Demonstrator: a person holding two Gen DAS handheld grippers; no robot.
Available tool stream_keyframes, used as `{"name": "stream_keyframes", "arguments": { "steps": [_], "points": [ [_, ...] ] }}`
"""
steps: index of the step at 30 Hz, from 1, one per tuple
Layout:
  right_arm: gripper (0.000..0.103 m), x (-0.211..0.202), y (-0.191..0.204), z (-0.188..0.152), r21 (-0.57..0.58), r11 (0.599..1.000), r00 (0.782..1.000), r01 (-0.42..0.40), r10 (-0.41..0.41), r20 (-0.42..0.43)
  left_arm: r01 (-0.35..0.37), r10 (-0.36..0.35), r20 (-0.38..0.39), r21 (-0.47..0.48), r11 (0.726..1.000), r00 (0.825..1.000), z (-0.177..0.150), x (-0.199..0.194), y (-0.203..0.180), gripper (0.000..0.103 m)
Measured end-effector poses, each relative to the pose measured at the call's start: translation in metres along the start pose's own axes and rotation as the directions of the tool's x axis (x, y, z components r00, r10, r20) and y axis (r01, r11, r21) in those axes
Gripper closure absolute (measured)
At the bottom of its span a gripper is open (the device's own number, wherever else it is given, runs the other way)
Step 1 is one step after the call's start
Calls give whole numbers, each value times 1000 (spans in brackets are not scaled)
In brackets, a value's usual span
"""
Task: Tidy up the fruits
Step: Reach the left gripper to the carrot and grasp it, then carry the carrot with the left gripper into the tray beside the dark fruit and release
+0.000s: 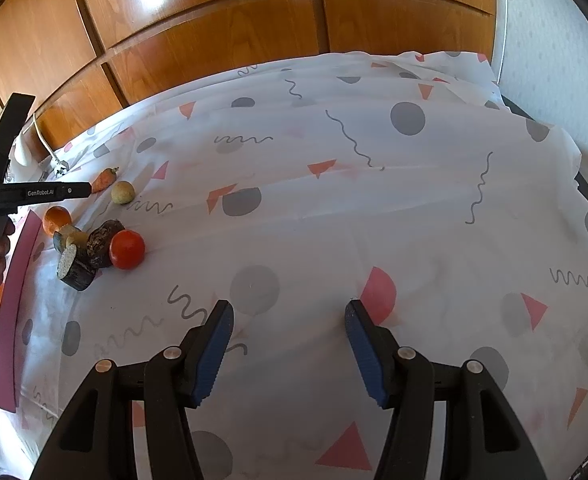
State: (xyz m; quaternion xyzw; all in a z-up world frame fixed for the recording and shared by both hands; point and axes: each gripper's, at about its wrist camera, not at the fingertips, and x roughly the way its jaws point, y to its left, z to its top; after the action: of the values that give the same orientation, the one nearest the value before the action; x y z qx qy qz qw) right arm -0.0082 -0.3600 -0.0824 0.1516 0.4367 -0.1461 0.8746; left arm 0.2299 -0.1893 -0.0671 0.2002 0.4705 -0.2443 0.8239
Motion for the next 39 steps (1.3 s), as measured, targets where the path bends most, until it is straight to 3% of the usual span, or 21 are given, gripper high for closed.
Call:
{"name": "stream_keyframes", "arguments": {
  "steps": [2, 6, 11, 13, 17, 22, 32, 39],
  "points": [
    [44, 0, 0, 0, 0, 1000, 1000, 1, -1, -2, -6, 6, -14, 40, 999, 1000, 4, 5, 1, 67],
    [44, 0, -1, 1, -2, 1000, 1000, -1, 1, -6, -2, 8, -45, 115, 993, 999, 10, 16, -2, 67],
    [44, 1, -2, 2, -4, 1000, 1000, -1, 1, -5, -5, 13, -60, 131, 991, 998, 24, 29, -2, 67],
    [44, 1, -1, 2, -6, 1000, 1000, 0, 0, -4, 6, 1, -70, 108, 994, 998, 28, 35, 1, 67],
    [44, 2, 0, 2, -12, 1000, 1000, 5, -5, 2, 33, -29, -59, 68, 997, 998, 27, 37, 5, 88],
    [44, 2, 0, 2, -10, 1000, 1000, 9, -9, 8, 75, -75, -30, -10, 997, 997, 14, 29, 12, 88],
    [44, 3, 22, 2, -52, 996, 998, -70, 70, -10, 193, -178, 86, -212, 958, 980, -16, -27, 38, 88],
    [44, 4, 33, -1, -87, 993, 997, -78, 76, -17, 180, -132, 164, -327, 928, 978, -51, -77, 67, 88]
  ]
}}
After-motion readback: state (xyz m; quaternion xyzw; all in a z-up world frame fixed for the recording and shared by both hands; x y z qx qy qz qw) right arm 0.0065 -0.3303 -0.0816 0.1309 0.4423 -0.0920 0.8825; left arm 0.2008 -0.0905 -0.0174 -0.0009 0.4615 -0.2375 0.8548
